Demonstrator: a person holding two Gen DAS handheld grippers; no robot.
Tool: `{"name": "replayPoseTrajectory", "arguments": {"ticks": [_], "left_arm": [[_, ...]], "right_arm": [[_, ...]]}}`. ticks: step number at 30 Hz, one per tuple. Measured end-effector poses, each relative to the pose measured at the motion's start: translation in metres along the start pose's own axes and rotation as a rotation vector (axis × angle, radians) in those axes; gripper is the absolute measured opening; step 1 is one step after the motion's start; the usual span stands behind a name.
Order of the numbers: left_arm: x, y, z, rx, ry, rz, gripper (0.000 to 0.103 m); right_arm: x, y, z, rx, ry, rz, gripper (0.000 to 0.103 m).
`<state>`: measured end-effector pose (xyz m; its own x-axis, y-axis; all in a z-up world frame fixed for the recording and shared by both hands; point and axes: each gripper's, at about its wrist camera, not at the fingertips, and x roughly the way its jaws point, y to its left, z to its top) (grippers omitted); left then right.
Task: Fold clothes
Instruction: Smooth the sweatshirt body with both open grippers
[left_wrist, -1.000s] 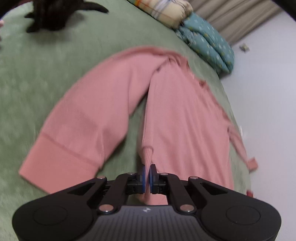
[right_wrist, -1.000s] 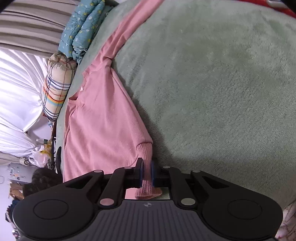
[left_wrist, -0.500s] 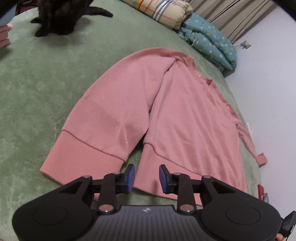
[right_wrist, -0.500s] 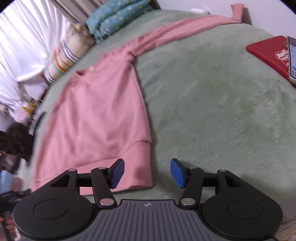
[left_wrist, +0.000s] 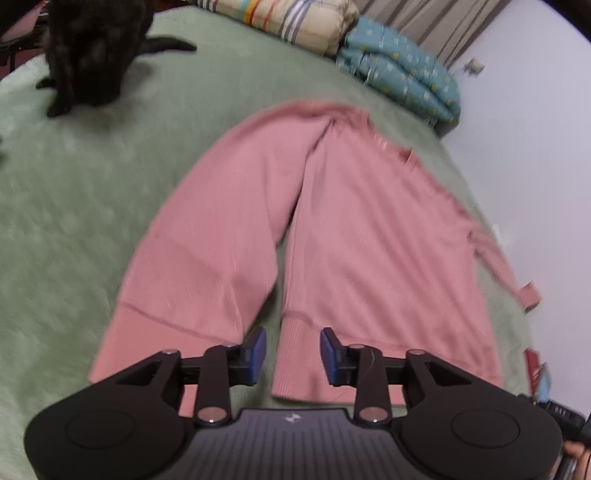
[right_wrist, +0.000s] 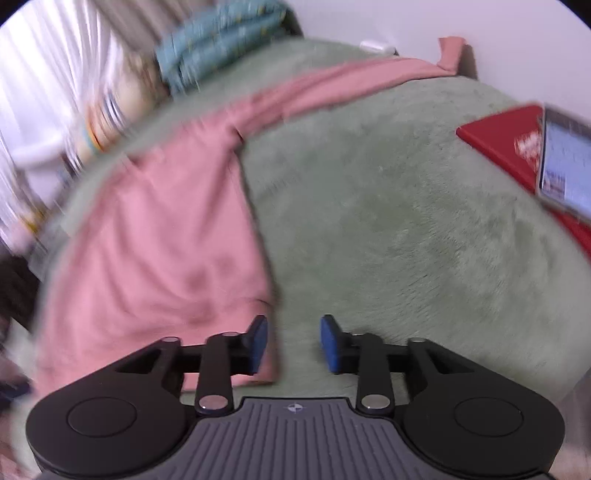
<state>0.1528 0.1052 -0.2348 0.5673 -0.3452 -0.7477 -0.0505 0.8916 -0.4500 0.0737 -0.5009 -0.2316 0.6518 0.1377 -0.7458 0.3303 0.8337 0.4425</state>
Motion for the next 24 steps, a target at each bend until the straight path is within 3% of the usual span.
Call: {"name": "replayPoseTrajectory", "arguments": {"ticks": [3, 8, 11, 15, 17, 20, 24], "left_arm": [[-0.025, 0.013, 0.023, 0.02, -0.063, 0.036, 0.05], [-0.011, 0.03, 0.046, 0.134, -0.05, 0.131, 0.047], [0.01, 0.04, 0.052, 0.191, -0.024, 0.105, 0.048], [0.037, 0.059, 0.062, 0.214, -0.061, 0.113, 0.049], [0.051, 0.07, 0.069, 0.199, -0.071, 0.06, 0.049], [0.074, 0.082, 0.081, 0.197, -0.013, 0.027, 0.049], [0.099, 0.094, 0.095, 0.177, 0.084, -0.032, 0.047]], "right_arm": [[-0.011, 0.001, -0.004, 0.033, -0.024, 0.008, 0.034], [-0.016, 0.015, -0.011, 0.062, -0.013, 0.061, 0.035], [-0.014, 0.029, -0.011, 0.072, -0.02, 0.082, 0.039], [-0.002, 0.06, -0.015, 0.082, -0.012, 0.142, 0.04], [0.017, 0.088, -0.008, 0.043, 0.013, 0.162, 0.04], [0.052, 0.133, 0.007, -0.023, 0.049, 0.205, 0.04], [0.111, 0.197, 0.051, -0.14, 0.075, 0.273, 0.04]]}}
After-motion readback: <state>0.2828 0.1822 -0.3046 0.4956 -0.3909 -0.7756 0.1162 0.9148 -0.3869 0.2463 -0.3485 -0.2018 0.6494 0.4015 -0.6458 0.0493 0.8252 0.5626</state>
